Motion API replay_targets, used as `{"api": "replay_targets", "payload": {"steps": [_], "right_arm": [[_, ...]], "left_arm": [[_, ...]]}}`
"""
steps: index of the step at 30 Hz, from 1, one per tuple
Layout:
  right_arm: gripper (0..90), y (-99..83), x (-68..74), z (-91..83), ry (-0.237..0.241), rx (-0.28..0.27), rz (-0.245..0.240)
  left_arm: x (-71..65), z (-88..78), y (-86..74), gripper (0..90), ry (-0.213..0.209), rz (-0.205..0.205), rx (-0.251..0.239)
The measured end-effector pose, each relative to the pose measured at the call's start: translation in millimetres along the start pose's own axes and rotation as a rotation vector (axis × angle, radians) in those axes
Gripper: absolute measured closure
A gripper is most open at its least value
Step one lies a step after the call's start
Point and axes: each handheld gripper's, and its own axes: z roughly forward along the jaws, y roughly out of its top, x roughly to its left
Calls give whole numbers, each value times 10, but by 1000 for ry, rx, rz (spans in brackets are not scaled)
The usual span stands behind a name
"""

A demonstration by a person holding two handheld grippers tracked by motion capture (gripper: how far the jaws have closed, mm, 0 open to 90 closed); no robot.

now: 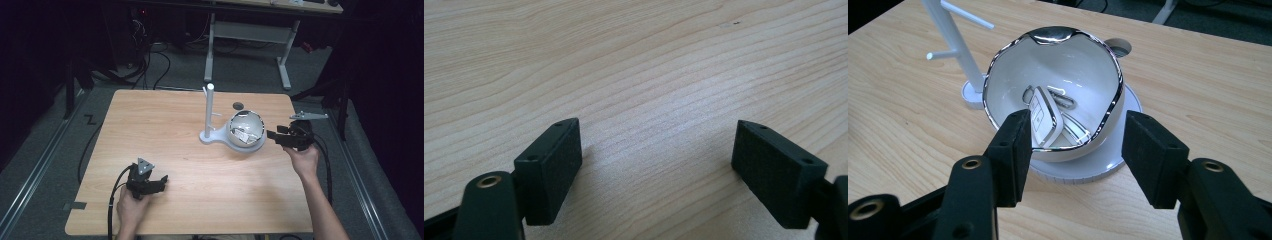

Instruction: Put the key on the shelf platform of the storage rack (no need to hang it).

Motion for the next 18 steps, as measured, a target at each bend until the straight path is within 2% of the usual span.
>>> {"api": "replay_targets", "payload": {"steps": [5, 7, 8, 10, 11, 13, 17, 18], "right_arm": [[461, -21, 41, -60, -5, 6, -17], [460, -32, 51, -84, 0, 9, -9], [462, -43, 52, -102, 9, 1, -12], [460, -85, 40, -139, 56, -18, 23], [457, -105, 40, -156, 59, -18, 30], [463, -142, 87, -197, 18, -26, -3], [462, -201, 123, -264, 26, -41, -17], [462, -223, 123, -279, 31, -46, -8]], "left_arm": [[0, 0, 0, 206, 0, 0, 0], [1, 0, 0, 206, 0, 0, 0], [0, 1, 0, 206, 0, -1, -1], [1, 1, 0, 207, 0, -1, -2], [1, 1, 0, 207, 0, -1, -1], [1, 1, 0, 207, 0, -1, -1], [1, 1, 0, 207, 0, -1, -1], [2, 0, 0, 207, -1, -1, 0]]}}
